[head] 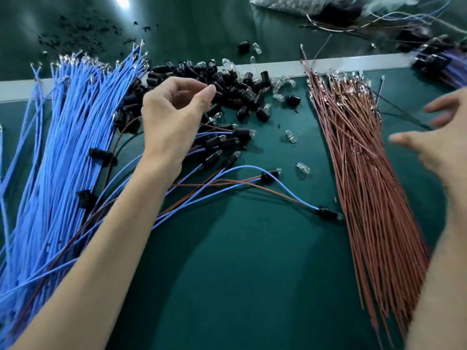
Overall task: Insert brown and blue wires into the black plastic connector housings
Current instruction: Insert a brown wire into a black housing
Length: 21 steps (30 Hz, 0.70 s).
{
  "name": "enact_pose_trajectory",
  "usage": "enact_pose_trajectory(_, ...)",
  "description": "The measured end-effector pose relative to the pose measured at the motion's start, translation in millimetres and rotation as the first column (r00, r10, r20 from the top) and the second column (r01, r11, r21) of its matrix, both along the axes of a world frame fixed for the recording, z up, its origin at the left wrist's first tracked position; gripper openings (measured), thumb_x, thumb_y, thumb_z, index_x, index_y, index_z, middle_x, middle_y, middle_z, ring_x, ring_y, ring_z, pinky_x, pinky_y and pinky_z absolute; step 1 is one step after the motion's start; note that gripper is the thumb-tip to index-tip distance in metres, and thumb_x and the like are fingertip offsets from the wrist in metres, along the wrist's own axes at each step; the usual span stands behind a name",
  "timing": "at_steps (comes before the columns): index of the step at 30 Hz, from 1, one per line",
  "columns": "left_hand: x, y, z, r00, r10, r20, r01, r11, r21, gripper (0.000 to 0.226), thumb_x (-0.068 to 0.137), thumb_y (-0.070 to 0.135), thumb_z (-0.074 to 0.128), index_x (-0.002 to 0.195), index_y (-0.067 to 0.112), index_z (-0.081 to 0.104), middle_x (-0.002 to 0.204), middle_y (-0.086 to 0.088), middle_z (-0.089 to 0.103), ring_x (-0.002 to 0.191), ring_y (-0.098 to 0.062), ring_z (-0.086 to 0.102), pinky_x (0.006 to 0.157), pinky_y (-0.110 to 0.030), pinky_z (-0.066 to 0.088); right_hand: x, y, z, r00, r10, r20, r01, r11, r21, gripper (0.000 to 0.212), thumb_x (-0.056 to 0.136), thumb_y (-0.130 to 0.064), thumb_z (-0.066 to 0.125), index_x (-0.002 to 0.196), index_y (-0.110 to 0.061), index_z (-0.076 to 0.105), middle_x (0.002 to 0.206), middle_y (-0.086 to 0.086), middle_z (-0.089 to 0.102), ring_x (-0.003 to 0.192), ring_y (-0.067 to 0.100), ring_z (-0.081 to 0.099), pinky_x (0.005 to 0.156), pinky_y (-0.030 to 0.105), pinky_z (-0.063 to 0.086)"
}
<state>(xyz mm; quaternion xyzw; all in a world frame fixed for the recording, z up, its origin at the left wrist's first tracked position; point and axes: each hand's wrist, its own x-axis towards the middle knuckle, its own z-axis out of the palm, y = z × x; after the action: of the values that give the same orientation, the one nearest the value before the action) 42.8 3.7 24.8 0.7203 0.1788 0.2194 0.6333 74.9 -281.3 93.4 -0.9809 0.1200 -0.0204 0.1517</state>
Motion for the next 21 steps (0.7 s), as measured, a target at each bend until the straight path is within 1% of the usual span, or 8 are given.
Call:
enact_pose_trajectory(1,-1,-1,-1,1.0,-0.01,-0.006,0.01,1.0,0.018,0.01,0.081,0.022,0.074,0.077,0.025,0.066,0.072,0.005,0.068,0.069,-0.008,0.063,0.072,-0.022,0.052,-5,6,-8,0.999,0.036,-0.027,-0.035,0.999,0.026,0.038,0.06,-0.044,0.086,0.08,-0.028,0.058,0.075,-0.004,0.055,0.078,0.026,0.058,0.079,0.049,0.054)
enact_pose_trajectory(3,0,-6,-1,0.999,-0.037,-0.018,0.037,0.999,0.035,0.008,0.082,0.022,0.074,0.077,0.025,0.067,0.073,0.005,0.068,0.07,-0.007,0.062,0.071,-0.021,0.051,-16,25,-26,0.97,0.078,-0.232,-0.08,0.997,0.002,0.03,0.062,-0.046,0.085,0.073,-0.028,0.064,0.08,0.004,0.062,0.082,0.029,0.061,0.081,0.04,0.051)
enact_pose_trajectory(7,-1,-10,0,0.997,-0.064,-0.037,0.066,0.996,0.058,0.006,0.082,0.022,0.073,0.079,0.023,0.068,0.074,0.007,0.068,0.071,-0.006,0.063,0.072,-0.02,0.05,-14,43,-39,0.966,0.1,-0.24,-0.133,0.983,-0.126,0.012,0.071,-0.024,0.078,0.069,-0.019,0.068,0.066,0.002,0.053,0.075,0.03,0.055,0.072,0.031,0.042)
enact_pose_trajectory(10,-2,-13,1,0.996,-0.08,-0.043,0.083,0.994,0.075,0.005,0.082,0.021,0.074,0.081,0.02,0.069,0.074,0.008,0.068,0.07,-0.004,0.062,0.072,-0.019,0.049,-9,41,-40,0.959,0.145,-0.245,-0.119,0.986,0.117,0.018,0.071,-0.027,0.082,0.061,-0.021,0.068,0.054,-0.003,0.065,0.066,0.014,0.067,0.074,0.031,0.052)
enact_pose_trajectory(12,-3,-16,1,0.994,-0.093,-0.051,0.097,0.992,0.081,0.005,0.082,0.021,0.074,0.082,0.02,0.069,0.073,0.009,0.068,0.068,-0.002,0.061,0.07,-0.018,0.047,-9,42,-44,0.972,0.153,-0.177,-0.085,0.936,0.341,0.02,0.07,-0.027,0.084,0.062,-0.02,0.067,0.044,-0.013,0.061,0.044,-0.004,0.058,0.059,0.023,0.047)
enact_pose_trajectory(14,-5,-21,1,0.99,-0.122,-0.068,0.127,0.988,0.083,0.006,0.081,0.021,0.074,0.083,0.019,0.069,0.074,0.008,0.068,0.067,-0.002,0.061,0.069,-0.018,0.047,-11,41,-51,0.977,0.144,-0.156,-0.052,0.875,0.482,0.02,0.069,-0.026,0.084,0.064,-0.017,0.067,0.042,-0.012,0.058,0.038,-0.004,0.052,0.058,0.022,0.044)
enact_pose_trajectory(17,-7,-26,3,0.979,-0.18,-0.092,0.188,0.978,0.091,0.006,0.082,0.021,0.074,0.084,0.016,0.07,0.079,0.002,0.071,0.071,-0.007,0.063,0.071,-0.023,0.052,-10,42,-53,0.979,0.132,-0.156,-0.018,0.816,0.578,0.021,0.071,-0.027,0.083,0.064,-0.017,0.065,0.043,-0.013,0.058,0.039,-0.005,0.05,0.064,0.026,0.046)
enact_pose_trajectory(21,-10,-31,12,0.947,-0.294,-0.131,0.307,0.948,0.087,0.005,0.083,0.021,0.073,0.083,0.017,0.07,0.078,0.001,0.072,0.071,-0.005,0.062,0.073,-0.022,0.051,-7,40,-43,0.982,0.12,-0.143,-0.002,0.772,0.635,0.023,0.085,-0.029,0.071,0.067,-0.019,0.06,0.046,-0.012,0.056,0.038,-0.004,0.045,0.057,0.021,0.037)
